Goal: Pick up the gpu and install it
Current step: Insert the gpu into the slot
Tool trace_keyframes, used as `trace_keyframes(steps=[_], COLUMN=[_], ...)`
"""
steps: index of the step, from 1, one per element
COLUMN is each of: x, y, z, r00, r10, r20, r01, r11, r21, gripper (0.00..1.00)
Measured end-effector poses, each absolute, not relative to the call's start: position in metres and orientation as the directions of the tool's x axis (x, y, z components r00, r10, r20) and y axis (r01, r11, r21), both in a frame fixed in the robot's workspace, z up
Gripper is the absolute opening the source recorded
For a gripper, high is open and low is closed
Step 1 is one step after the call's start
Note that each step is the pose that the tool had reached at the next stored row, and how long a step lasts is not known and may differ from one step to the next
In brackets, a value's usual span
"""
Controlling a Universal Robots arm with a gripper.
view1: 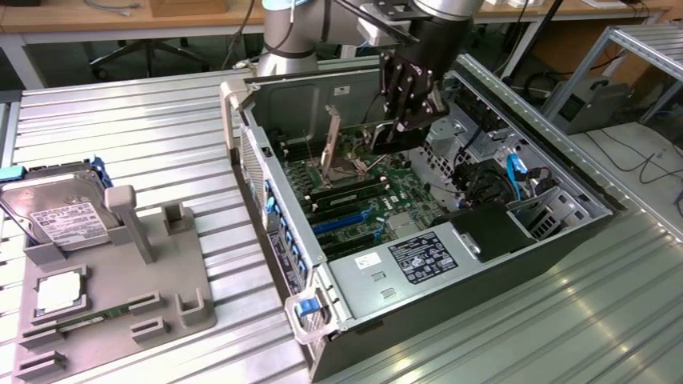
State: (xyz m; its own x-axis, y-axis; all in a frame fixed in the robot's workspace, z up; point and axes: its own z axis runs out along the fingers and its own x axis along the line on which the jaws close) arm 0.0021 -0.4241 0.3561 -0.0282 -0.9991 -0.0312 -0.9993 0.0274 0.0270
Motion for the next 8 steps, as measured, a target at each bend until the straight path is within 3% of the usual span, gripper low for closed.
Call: trace_keyframes(steps=[8], x=[0.001], y=[-0.435], z=[0.355], r00=[-0.028], r10=[-0.999], r20=[-0.031], r01=[-0.999], r11=[0.027], r21=[0.027], gripper=[0.27])
